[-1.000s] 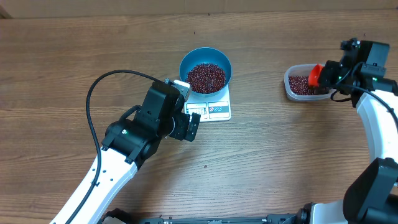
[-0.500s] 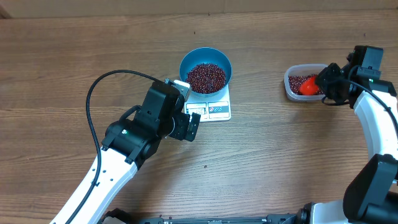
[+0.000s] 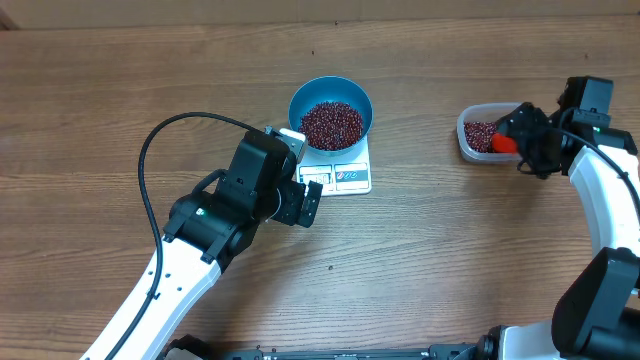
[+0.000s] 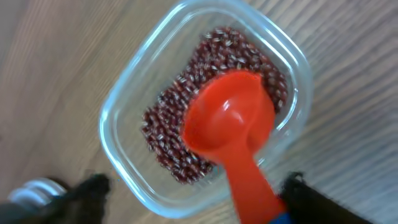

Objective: Scoop item into bowl and weigh 150g on scale
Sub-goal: 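Lower the red cup into the tub and tip out beans, then lay the red scoop down in the tub and release it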

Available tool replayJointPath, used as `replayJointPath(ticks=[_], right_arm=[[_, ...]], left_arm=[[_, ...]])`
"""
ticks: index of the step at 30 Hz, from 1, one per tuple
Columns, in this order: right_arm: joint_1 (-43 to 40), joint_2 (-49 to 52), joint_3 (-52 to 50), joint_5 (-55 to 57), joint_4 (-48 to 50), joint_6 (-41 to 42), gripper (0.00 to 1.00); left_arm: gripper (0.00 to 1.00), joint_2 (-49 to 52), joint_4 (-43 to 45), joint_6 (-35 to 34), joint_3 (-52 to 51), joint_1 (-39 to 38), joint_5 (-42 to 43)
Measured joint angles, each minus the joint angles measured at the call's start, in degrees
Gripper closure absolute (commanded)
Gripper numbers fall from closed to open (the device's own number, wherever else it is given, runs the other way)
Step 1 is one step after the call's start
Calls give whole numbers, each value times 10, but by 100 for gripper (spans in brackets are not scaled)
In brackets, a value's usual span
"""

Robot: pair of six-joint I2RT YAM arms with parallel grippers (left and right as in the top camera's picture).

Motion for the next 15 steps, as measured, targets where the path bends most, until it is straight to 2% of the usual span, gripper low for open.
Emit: replayJointPath(ticks=[15], right_arm=[[0, 0, 0, 1, -24, -80, 0]], left_arm=[[0, 0, 0, 0, 0, 0, 0]])
